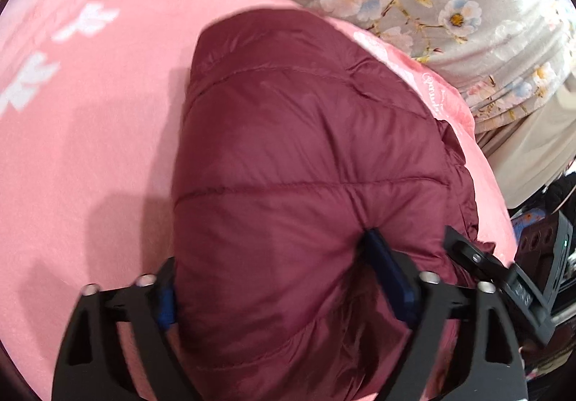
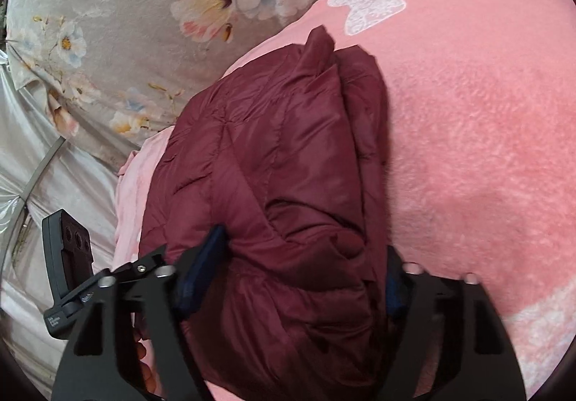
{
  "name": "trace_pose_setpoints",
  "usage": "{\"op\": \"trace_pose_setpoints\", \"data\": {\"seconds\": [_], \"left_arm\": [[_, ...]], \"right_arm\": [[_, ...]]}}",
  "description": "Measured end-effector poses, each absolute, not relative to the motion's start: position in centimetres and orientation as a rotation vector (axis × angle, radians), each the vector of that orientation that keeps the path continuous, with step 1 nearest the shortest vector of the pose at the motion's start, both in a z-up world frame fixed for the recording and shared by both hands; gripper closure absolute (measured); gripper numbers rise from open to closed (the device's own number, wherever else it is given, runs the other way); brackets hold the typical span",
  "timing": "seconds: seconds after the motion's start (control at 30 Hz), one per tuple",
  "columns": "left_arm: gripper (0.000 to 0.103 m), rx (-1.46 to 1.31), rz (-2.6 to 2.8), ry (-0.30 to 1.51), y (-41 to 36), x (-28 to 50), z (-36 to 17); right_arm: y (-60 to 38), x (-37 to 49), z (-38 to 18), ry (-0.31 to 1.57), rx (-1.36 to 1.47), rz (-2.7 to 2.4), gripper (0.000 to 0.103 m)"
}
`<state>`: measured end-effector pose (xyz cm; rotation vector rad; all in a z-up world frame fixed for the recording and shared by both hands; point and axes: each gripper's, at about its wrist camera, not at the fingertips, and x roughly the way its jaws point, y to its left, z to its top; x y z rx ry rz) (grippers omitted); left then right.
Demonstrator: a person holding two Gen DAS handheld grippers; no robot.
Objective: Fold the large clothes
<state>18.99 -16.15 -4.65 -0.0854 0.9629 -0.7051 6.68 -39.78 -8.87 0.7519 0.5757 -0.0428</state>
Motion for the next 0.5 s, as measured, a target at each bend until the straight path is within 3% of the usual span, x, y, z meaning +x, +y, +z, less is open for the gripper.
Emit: {"op": "trace_pose_setpoints", "data": {"seconds": [0.07, 0.1, 0.17, 0.5], "left_arm": [[0.053, -0.045, -0.706, 0.905, -15.8, 18.6, -3.4], [0.058, -0.036, -0.728, 0.875, -15.6, 18.3, -2.4], [0.068, -0.031, -0.762, 0.841, -15.1, 18.1, -1.1], [0.073, 0.098, -0.731, 0.550, -11.5, 17.7, 7.1]], "right_arm": [[-39.4, 6.5, -8.2, 0.567, 0.734, -0.048, 0.068], [-39.1, 6.4, -7.3, 0.557, 0.716, -0.056, 0.077], [-38.5, 6.5, -6.1, 0.547, 0.684, -0.073, 0.083], [-31.5, 9.5, 3.0, 0.400, 0.393, -0.084, 0.088]]}}
